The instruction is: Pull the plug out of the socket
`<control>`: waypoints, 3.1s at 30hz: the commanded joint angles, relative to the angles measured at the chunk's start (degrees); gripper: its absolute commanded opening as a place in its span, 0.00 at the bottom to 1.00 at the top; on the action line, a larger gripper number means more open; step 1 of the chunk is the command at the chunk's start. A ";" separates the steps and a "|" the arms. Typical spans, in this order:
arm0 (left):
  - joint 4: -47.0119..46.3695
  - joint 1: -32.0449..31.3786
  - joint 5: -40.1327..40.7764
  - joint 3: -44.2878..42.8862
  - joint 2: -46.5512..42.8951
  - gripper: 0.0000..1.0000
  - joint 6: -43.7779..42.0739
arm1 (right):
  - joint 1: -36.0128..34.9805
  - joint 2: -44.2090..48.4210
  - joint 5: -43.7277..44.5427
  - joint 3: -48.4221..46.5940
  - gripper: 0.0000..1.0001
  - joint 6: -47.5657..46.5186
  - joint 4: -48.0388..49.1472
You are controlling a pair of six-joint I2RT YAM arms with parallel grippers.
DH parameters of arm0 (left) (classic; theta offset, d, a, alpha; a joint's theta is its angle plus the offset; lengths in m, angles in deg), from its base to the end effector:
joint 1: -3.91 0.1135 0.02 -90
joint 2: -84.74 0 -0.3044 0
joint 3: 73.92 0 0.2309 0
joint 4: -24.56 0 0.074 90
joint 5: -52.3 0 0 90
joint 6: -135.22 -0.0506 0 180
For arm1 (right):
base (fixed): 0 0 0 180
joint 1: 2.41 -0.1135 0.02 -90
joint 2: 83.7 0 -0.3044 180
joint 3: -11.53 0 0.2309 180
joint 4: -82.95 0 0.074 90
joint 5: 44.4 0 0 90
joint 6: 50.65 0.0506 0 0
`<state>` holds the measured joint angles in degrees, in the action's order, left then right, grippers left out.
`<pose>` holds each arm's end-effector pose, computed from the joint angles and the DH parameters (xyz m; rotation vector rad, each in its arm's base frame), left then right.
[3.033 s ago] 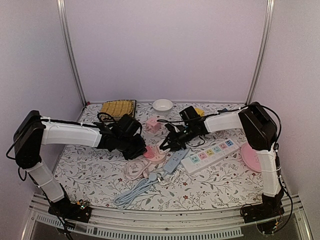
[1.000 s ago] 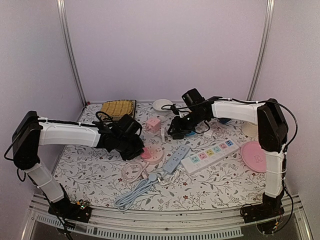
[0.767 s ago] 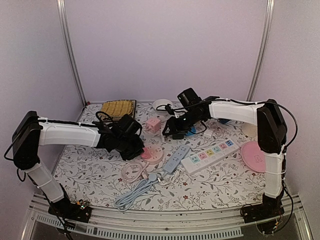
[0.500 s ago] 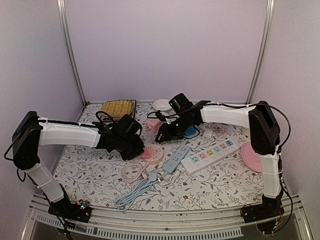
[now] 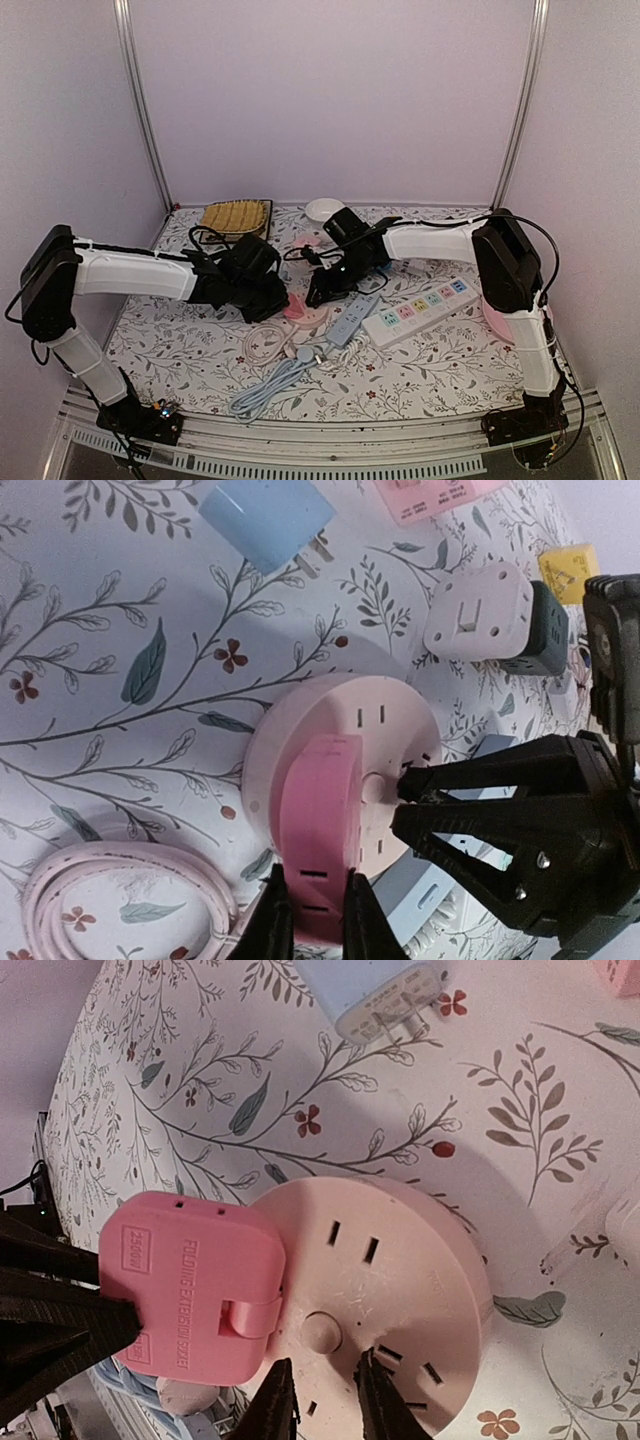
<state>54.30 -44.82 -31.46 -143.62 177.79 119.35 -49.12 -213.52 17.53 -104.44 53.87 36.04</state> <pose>0.2171 -0.2390 0.2266 -0.6302 2.5771 -0.7083 0.3235 0.3781 0.1885 -0.9480 2.6295 0.9706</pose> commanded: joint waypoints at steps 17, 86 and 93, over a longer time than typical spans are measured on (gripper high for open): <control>-20.72 1.00 -6.85 11.62 -7.29 0.00 -2.68 | 0.21 -6.82 6.72 -2.79 0.22 -0.79 -5.62; -56.34 9.42 -18.15 25.85 -7.39 0.00 14.29 | -5.25 -6.95 19.54 -6.16 0.22 -6.97 -10.35; -59.32 9.45 -19.27 26.65 -7.86 0.00 15.38 | -6.08 -6.46 21.28 -5.91 0.22 -6.93 -10.47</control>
<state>6.48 -35.79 -48.56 -116.49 172.22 133.58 -53.43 -217.61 36.74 -112.61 47.43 32.73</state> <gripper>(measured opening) 0.141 0.225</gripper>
